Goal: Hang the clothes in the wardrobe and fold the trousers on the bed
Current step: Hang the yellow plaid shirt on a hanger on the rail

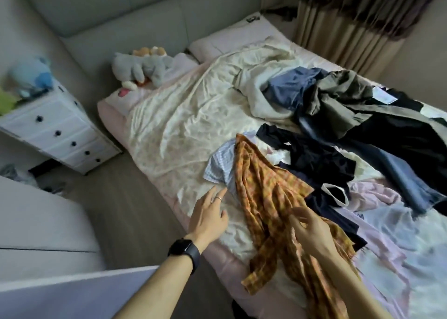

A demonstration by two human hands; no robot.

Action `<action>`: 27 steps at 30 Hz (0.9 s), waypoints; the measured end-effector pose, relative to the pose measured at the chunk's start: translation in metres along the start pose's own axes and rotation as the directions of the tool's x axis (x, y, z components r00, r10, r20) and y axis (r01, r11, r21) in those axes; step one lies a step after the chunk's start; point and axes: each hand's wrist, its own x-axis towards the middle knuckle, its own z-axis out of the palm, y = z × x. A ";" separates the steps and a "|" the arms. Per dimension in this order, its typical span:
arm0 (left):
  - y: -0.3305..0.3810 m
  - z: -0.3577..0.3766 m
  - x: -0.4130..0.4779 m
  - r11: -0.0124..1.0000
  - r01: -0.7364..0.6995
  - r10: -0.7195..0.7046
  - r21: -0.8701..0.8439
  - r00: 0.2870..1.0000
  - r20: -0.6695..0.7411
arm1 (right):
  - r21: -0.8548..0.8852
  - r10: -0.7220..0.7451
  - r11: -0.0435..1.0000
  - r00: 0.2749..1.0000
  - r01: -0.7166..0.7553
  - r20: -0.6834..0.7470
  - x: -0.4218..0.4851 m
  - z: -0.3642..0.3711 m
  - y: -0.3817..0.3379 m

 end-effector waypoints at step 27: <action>-0.077 0.061 0.236 0.928 0.160 -0.258 0.336 0.928 0.270 | 0.341 0.328 0.838 0.893 -0.426 0.309 0.310 0.140 -0.017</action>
